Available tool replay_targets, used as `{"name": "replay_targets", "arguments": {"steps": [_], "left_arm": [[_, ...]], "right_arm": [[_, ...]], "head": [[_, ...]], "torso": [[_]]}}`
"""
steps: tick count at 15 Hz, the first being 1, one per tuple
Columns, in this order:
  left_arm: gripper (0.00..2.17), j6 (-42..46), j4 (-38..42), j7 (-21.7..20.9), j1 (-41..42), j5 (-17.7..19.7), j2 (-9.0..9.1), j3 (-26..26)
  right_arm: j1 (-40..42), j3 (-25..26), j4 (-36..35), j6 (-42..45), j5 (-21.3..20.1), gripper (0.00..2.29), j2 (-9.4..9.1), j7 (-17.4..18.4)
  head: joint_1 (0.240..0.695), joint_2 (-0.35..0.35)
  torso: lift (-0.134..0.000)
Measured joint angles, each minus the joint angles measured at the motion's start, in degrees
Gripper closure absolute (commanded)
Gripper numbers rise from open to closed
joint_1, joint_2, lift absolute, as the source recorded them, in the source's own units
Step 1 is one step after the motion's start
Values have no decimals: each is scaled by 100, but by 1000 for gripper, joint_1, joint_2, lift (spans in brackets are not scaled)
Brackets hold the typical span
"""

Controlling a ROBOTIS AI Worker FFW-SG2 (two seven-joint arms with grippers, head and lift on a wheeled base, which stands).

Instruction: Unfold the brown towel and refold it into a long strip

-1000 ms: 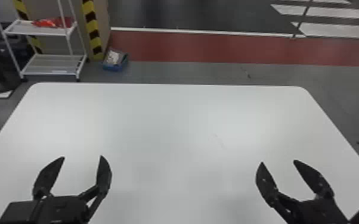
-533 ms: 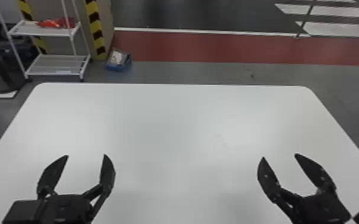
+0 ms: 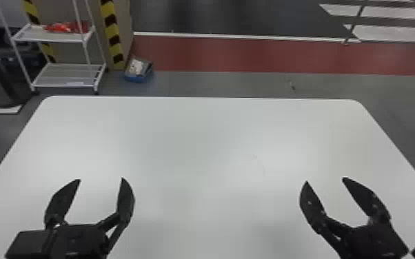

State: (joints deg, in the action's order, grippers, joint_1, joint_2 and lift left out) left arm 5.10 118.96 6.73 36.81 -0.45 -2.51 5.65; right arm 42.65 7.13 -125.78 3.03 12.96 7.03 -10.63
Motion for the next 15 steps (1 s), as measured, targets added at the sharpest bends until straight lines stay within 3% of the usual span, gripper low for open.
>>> {"name": "replay_targets", "arguments": {"steps": [15], "left_arm": [[151,-10,16,-14,7,-6,-4,26]], "right_arm": [[76,89,-77,-13,126,154,-17,-1]], "head": [[695,-90]], "torso": [[-123]]}}
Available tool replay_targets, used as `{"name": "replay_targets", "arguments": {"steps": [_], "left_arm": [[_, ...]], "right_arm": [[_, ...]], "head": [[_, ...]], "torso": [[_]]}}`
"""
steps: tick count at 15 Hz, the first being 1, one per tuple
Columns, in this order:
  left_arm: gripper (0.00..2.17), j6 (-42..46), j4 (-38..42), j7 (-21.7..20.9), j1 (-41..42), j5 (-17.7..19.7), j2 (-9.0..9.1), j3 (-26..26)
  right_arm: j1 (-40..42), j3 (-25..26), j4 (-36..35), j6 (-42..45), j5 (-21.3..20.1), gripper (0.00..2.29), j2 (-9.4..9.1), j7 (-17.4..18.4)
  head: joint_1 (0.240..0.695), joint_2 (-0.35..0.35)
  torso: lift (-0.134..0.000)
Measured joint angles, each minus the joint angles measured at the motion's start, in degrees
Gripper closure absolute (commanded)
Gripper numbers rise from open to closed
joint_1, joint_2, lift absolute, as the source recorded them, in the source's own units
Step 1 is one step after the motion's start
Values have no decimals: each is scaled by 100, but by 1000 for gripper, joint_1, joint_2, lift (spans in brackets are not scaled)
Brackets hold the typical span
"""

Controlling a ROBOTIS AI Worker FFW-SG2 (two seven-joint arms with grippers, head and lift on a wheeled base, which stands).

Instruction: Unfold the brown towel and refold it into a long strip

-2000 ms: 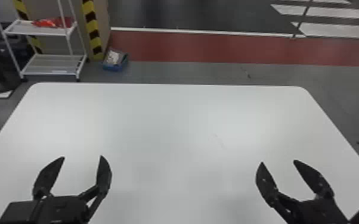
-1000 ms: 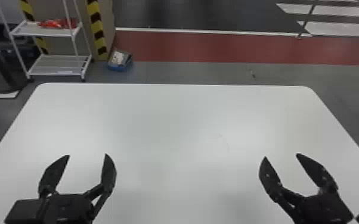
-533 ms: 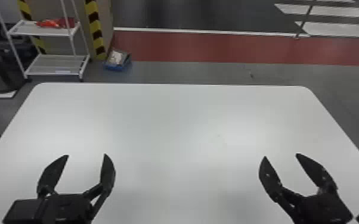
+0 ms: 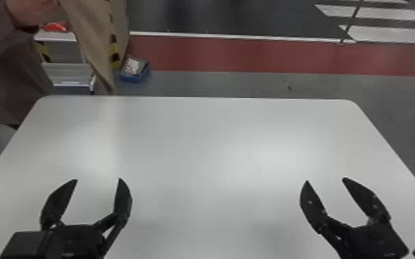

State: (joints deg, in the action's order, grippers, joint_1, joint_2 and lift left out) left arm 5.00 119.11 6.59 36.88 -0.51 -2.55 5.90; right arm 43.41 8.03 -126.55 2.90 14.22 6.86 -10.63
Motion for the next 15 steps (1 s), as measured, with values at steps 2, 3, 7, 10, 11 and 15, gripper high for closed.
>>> {"name": "replay_targets", "arguments": {"steps": [2,3,7,10,11,15], "left_arm": [[151,4,6,0,3,-1,0,5],[151,4,6,0,4,-1,0,6],[151,-4,9,0,14,-1,-3,7],[151,-4,9,0,24,-1,-14,7],[151,-3,8,0,28,-1,-16,7],[151,-3,8,-5,33,-1,-23,16]], "right_arm": [[12,10,-9,-2,2,154,-6,0],[16,13,-15,-3,2,154,-8,0],[40,23,-27,0,2,154,-9,0],[56,24,-28,6,2,154,-9,0],[66,27,-28,10,2,154,-9,0],[89,57,-28,13,35,154,-9,0]], "head": [[695,-92],[695,-92],[695,-94],[695,-94],[695,-94],[695,-100]], "torso": [[-123],[-123],[-123],[-123],[-123],[-123]]}}
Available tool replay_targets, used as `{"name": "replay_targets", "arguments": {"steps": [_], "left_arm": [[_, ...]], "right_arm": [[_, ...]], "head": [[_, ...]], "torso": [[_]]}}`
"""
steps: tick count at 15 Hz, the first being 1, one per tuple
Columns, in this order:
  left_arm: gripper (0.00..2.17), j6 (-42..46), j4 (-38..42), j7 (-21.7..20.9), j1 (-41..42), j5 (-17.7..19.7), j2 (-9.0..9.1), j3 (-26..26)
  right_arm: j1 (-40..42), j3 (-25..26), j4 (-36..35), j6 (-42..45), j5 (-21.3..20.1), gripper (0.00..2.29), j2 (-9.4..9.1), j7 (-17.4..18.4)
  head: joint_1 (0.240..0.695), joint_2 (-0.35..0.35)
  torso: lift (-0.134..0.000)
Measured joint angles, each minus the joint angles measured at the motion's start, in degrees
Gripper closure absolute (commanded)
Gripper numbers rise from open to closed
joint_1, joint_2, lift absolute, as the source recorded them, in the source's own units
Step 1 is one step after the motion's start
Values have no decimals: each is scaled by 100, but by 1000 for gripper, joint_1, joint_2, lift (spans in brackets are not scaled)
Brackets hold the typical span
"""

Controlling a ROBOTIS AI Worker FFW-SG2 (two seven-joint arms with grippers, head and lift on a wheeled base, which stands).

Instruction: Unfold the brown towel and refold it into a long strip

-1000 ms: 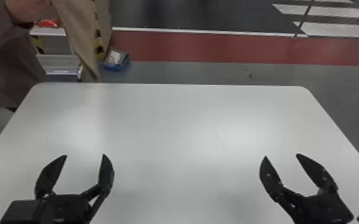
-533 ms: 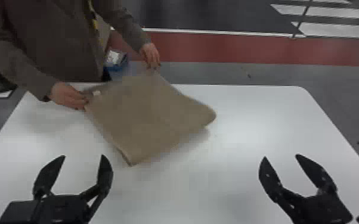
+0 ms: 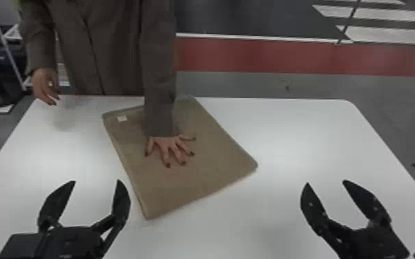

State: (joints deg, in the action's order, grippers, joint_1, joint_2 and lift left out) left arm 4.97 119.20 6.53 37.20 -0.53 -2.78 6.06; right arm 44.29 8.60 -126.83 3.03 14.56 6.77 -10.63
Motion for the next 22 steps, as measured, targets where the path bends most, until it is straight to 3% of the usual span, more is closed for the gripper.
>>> {"name": "replay_targets", "arguments": {"steps": [22], "left_arm": [[161,17,-43,-23,-14,6,-19,-12]], "right_arm": [[18,19,-2,-54,3,154,-18,7]], "head": [[695,-103]], "torso": [[-123]]}}
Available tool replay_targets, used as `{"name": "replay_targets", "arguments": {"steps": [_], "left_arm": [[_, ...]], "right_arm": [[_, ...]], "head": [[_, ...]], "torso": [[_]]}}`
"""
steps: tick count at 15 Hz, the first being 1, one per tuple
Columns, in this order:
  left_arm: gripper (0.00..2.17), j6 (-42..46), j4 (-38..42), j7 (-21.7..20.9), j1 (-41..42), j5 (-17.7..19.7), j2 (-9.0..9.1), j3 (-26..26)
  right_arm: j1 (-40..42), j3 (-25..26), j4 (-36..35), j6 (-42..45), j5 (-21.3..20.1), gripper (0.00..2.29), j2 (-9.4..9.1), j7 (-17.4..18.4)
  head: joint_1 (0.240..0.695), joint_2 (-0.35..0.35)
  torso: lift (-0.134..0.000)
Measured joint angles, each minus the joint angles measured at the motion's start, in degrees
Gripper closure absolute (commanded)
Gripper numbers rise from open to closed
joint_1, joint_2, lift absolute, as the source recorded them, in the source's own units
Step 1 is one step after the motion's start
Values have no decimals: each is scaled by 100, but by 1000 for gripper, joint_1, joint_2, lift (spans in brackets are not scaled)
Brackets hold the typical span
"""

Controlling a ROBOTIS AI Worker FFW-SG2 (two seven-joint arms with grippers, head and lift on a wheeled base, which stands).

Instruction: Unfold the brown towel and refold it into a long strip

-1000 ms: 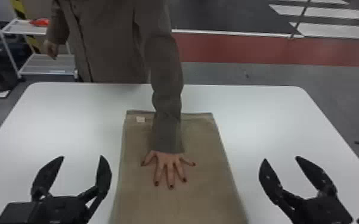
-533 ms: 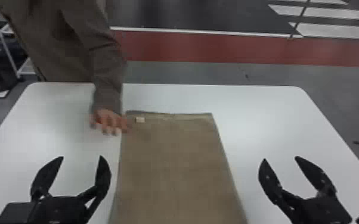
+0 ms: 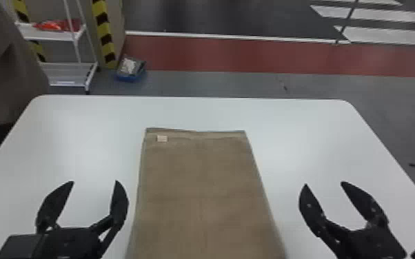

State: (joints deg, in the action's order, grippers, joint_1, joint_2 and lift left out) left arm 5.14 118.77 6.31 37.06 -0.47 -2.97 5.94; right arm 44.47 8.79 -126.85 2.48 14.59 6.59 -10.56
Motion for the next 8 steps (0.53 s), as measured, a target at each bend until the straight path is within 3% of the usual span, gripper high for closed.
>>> {"name": "replay_targets", "arguments": {"steps": [5,8], "left_arm": [[164,-13,-220,-29,-173,8,-4,-38],[161,-326,-385,-144,-509,-3,-12,-23]], "right_arm": [[-196,-32,137,-151,-32,154,-8,1],[-747,-124,609,-203,-154,154,-5,-25]], "head": [[695,-95],[695,-94]], "torso": [[-123],[-123]]}}
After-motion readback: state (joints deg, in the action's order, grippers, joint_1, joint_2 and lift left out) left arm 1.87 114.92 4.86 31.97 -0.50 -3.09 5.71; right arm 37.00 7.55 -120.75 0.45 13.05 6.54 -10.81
